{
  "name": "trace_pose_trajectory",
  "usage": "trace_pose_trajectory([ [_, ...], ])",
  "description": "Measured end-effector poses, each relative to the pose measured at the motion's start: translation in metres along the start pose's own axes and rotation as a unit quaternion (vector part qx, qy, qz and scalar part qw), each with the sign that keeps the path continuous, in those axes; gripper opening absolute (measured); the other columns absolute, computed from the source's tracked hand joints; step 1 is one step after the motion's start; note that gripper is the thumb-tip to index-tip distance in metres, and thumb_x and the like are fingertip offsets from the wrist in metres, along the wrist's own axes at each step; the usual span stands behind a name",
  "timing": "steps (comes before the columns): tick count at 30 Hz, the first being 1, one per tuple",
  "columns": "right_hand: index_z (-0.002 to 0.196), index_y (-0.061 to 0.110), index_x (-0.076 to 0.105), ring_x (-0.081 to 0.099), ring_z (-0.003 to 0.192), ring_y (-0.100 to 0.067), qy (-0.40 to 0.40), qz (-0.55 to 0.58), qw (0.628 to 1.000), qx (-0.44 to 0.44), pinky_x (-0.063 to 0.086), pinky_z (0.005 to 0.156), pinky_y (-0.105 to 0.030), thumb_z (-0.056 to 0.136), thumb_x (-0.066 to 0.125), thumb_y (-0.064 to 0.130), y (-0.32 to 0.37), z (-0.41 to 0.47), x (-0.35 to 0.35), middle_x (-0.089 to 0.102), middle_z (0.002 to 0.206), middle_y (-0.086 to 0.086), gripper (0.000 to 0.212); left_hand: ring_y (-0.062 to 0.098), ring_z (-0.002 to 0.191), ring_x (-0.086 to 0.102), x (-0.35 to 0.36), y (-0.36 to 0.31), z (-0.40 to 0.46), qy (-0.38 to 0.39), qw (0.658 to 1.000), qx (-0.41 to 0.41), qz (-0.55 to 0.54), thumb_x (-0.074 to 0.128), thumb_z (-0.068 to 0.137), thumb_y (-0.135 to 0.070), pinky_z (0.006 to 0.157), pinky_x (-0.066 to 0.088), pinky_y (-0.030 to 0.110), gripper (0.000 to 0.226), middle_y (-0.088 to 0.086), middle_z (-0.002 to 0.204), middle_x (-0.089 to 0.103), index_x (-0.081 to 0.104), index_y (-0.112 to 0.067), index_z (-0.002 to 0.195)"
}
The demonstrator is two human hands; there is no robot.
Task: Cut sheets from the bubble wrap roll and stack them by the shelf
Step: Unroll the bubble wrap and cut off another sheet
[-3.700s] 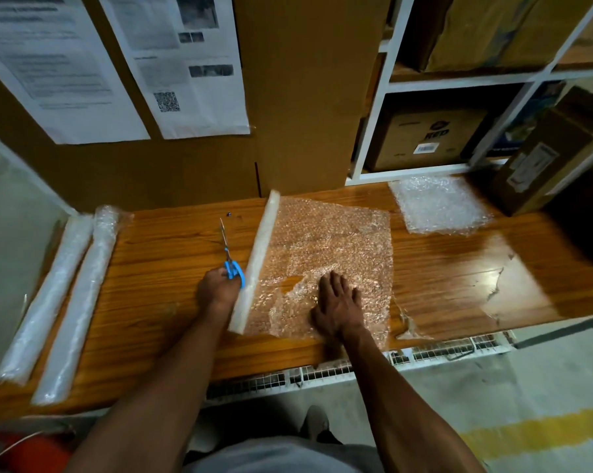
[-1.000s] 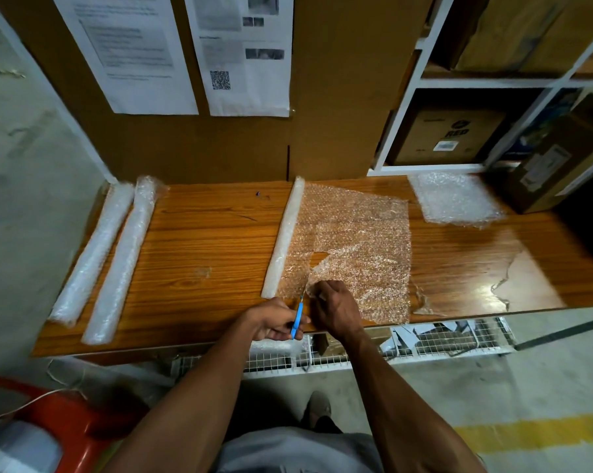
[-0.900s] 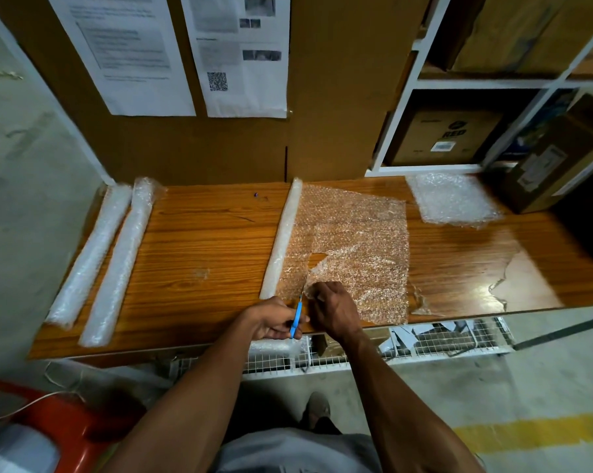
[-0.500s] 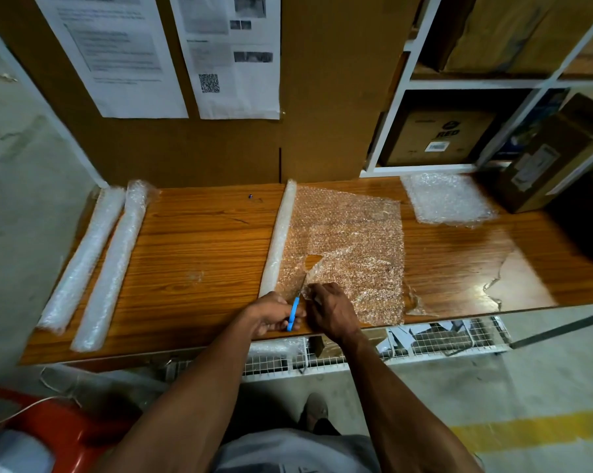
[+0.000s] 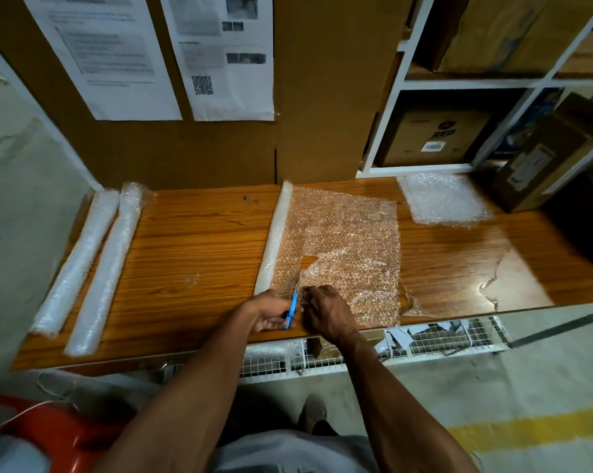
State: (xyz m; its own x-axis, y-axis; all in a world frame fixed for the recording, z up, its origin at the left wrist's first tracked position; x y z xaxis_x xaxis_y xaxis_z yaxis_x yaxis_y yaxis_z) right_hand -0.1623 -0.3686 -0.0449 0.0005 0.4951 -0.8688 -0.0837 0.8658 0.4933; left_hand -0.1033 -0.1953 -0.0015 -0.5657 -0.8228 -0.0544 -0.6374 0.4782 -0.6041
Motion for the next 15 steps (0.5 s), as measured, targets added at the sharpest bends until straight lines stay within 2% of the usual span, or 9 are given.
trace_pose_trajectory([
  [3, 0.135, 0.017, 0.060, 0.060, 0.097, -0.032, -0.007, 0.005, 1.000, -0.003, 0.047, 0.075, -0.034, 0.089, 0.045, 0.042, 0.0004, -0.0025, -0.0016, 0.065, 0.111, -0.011, 0.055, 0.013, 0.069, 0.075, 0.0028, -0.0042, -0.0006, 0.001, 1.000, 0.009, 0.000, 0.074, 0.094, -0.016, 0.047, 0.051, 0.018, 0.035, 0.012, 0.100, 0.076, 0.060, -0.002, 0.123],
  [5, 0.136, 0.016, 0.060, 0.060, 0.096, -0.033, -0.005, 0.009, 1.000, -0.003, 0.049, 0.075, -0.037, 0.092, 0.052, 0.035, 0.0001, -0.0035, -0.0033, 0.066, 0.110, -0.013, 0.048, 0.011, 0.063, 0.073, 0.0043, -0.0057, -0.0010, 0.002, 1.000, 0.015, -0.005, 0.074, 0.095, -0.015, 0.044, 0.047, 0.014, 0.025, 0.010, 0.088, 0.075, 0.066, -0.002, 0.114],
  [8, 0.134, 0.015, 0.061, 0.061, 0.096, -0.034, 0.006, 0.012, 1.000, -0.005, 0.051, 0.074, -0.038, 0.092, 0.056, 0.029, -0.0024, -0.0043, -0.0028, 0.068, 0.107, -0.012, 0.045, 0.013, 0.069, 0.074, 0.0049, -0.0042, 0.0019, 0.007, 0.999, 0.017, -0.028, 0.078, 0.091, -0.017, 0.041, 0.042, 0.012, 0.034, 0.010, 0.085, 0.073, 0.066, 0.002, 0.116],
  [12, 0.132, 0.016, 0.061, 0.061, 0.099, -0.033, 0.015, 0.007, 1.000, 0.011, 0.047, 0.075, -0.035, 0.088, 0.047, 0.040, -0.0053, -0.0061, -0.0043, 0.066, 0.110, -0.011, 0.052, 0.011, 0.071, 0.073, 0.0027, -0.0034, -0.0022, 0.023, 0.998, 0.024, -0.058, 0.077, 0.092, -0.022, 0.041, 0.041, 0.012, 0.039, 0.009, 0.092, 0.072, 0.065, -0.004, 0.125],
  [15, 0.123, 0.018, 0.060, 0.058, 0.100, -0.031, 0.019, -0.018, 0.999, 0.031, 0.041, 0.072, -0.033, 0.086, 0.047, 0.049, -0.0085, -0.0073, -0.0091, 0.065, 0.108, -0.011, 0.050, 0.008, 0.068, 0.072, 0.0008, -0.0024, -0.0046, 0.047, 0.996, 0.025, -0.066, 0.077, 0.091, -0.028, 0.044, 0.045, 0.013, 0.041, 0.009, 0.097, 0.075, 0.065, -0.007, 0.123],
])
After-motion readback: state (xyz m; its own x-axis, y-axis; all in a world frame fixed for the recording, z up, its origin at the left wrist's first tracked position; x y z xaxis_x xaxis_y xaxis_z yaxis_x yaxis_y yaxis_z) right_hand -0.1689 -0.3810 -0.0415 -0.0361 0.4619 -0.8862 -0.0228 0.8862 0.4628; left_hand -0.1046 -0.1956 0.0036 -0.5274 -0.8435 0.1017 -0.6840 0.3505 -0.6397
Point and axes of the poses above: each hand's wrist, its own z-axis towards the middle knuckle, its own x-axis out of the palm, y = z × x, the point moved 1 cm from there along z, towards the middle knuckle
